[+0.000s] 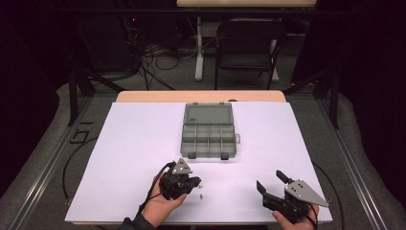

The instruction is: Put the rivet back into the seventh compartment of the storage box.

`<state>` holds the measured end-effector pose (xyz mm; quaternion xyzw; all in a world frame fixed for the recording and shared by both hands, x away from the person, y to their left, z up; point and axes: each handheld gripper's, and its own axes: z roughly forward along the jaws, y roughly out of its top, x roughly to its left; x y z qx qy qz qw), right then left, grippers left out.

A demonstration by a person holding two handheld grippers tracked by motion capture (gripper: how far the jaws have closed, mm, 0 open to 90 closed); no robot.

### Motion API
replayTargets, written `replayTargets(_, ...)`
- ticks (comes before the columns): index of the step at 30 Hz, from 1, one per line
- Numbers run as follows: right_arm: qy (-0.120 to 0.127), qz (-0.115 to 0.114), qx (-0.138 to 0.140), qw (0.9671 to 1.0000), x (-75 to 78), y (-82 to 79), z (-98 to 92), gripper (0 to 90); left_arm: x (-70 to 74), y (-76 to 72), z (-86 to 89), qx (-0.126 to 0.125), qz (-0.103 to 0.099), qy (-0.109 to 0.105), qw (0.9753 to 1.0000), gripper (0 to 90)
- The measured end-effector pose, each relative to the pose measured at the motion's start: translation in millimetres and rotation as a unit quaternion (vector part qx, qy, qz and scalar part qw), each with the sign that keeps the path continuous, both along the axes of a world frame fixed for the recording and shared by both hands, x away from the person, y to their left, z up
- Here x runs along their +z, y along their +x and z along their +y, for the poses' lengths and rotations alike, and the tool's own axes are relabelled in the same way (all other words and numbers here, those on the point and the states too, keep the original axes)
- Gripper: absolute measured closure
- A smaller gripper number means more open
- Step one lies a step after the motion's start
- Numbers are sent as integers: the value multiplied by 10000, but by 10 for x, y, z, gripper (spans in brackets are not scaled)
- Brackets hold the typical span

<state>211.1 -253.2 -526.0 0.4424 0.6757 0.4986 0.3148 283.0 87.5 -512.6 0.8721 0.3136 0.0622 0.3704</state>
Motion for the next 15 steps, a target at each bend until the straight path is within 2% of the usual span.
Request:
replayTargets(10,-12,-12,-11,10000,2,-1,-7,224,202,146,-66,77,-223,-63,9997,862)
replayTargets(15,-16,-14,-6,10000,4,-1,-10,224,302,258,-64,231,-213,-280,9991,862)
